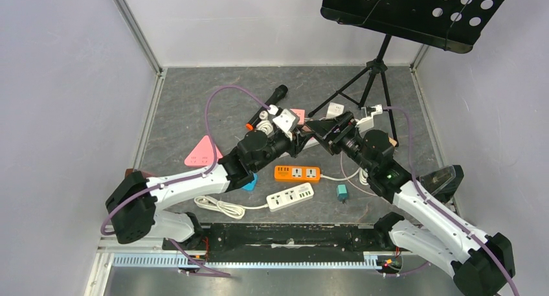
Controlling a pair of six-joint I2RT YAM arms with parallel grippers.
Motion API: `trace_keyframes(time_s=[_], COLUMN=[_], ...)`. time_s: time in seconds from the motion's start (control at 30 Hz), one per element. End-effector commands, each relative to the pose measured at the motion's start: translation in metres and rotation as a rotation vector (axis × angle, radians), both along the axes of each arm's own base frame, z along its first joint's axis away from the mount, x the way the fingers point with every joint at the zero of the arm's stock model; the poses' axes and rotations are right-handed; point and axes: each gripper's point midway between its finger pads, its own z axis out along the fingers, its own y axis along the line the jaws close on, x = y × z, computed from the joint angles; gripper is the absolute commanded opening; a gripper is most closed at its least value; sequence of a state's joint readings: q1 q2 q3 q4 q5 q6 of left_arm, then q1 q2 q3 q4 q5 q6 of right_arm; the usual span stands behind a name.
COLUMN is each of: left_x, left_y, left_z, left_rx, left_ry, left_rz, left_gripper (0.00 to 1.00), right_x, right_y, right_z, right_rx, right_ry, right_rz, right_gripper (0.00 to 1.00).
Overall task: Insert the plug
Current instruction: Pick up the plug from the center of the board, then insert the plug into the socket.
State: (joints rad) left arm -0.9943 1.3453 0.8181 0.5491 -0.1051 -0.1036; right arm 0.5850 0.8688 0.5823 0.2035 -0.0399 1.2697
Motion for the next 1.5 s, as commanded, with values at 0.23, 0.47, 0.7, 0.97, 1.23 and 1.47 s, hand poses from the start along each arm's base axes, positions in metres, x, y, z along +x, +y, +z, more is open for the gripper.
trace_keyframes(time_s=[0.23,0.47,0.7,0.97,1.23,1.47], left_x=[-0.019,-0.027,-0.027,-0.029,-0.022,-0.016], left_y=[0.025,0.03,0.03,0.03,0.037,0.074], left_z=[0.031,0.034,0.038,0.038,0.034,0.013], left_rx=[0.056,0.046,0.036,0.034,0.048,0.079], left_ry=[-0.223,-0.24,-0.243,-0.243,-0.172,-0.004], left_rz=[-0.052,-0.072,-0.073,-0.081,-0.025,0.145], left_gripper=[0.02,0.02,0.02,0.02,0.5,0.8], right_x=[-0.003,-0.008,-0.018,-0.02,-0.008,0.048], right_y=[-0.007,0.009,0.022,0.03,0.023,-0.03], right_z=[0.01,0.026,0.024,0.025,0.03,0.02], right_rx=[-0.193,-0.185,-0.135,-0.101,-0.19,-0.54], right_ry=[-0.15,-0.215,-0.207,-0.211,-0.271,-0.327], right_rz=[0.091,0.202,0.297,0.346,0.282,0.009], right_gripper=[0.8,0.71,0.76,0.54,0.04,0.0])
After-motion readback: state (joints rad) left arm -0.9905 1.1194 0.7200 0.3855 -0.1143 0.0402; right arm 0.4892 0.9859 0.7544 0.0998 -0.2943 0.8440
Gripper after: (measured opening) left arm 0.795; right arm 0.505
